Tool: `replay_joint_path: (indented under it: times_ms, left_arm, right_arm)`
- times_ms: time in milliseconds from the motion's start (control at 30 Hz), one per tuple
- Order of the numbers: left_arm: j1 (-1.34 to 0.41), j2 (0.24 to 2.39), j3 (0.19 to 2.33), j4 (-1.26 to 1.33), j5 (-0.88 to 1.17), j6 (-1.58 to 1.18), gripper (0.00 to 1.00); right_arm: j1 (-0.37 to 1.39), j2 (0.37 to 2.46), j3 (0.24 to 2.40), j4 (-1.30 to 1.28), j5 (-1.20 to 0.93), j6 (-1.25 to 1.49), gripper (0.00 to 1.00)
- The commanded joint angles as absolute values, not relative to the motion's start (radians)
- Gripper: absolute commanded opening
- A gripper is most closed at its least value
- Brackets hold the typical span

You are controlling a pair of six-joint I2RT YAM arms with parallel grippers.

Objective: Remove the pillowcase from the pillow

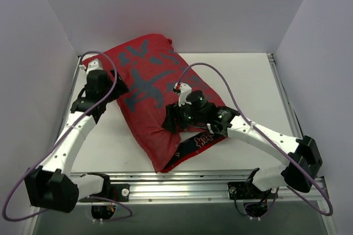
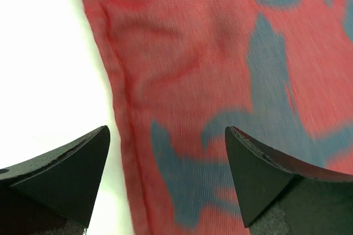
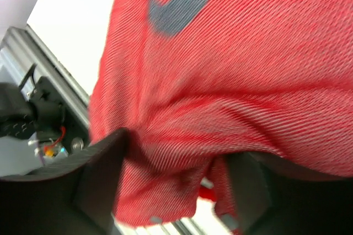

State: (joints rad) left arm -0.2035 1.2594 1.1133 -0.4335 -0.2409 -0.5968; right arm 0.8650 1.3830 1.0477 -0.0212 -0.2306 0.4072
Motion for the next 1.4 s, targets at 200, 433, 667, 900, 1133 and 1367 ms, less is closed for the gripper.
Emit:
replay_joint_path:
  times_ms: [200,433,667,900,1133,1367]
  left_arm:
    - [-0.215,1.069,0.96,-0.428,0.207,-0.656,0.94]
    - [-0.227,1.095,0.95,-0.357,0.288,-0.683,0.94]
    - [-0.29,1.077,0.819,-0.291,0.262,-0.752,0.94]
    - [-0.33,0.971,0.758,-0.426,0.152,-0.652,0.94]
    - [-0.371,0.832,0.896,-0.581,0.093,-0.425,0.94]
    - [-0.655,0.818,0.945,-0.559,0.009,-0.23,0.94]
  right_arm:
    - [0.786,1.186,1.195,-0.279,-0.008,0.302,0.95]
    - [0.453,1.288,1.161,-0.206,-0.148,0.308,0.97]
    - [0.471,1.538,1.193,-0.052,-0.308,0.273,0.88]
    - [0.571,1.785,1.4,-0.009,-0.304,0.21,0.86]
    - [0.606,1.835,1.52,0.055,-0.216,0.265,0.87]
    - [0.612,1.677,1.471,0.008,-0.055,0.287,0.91]
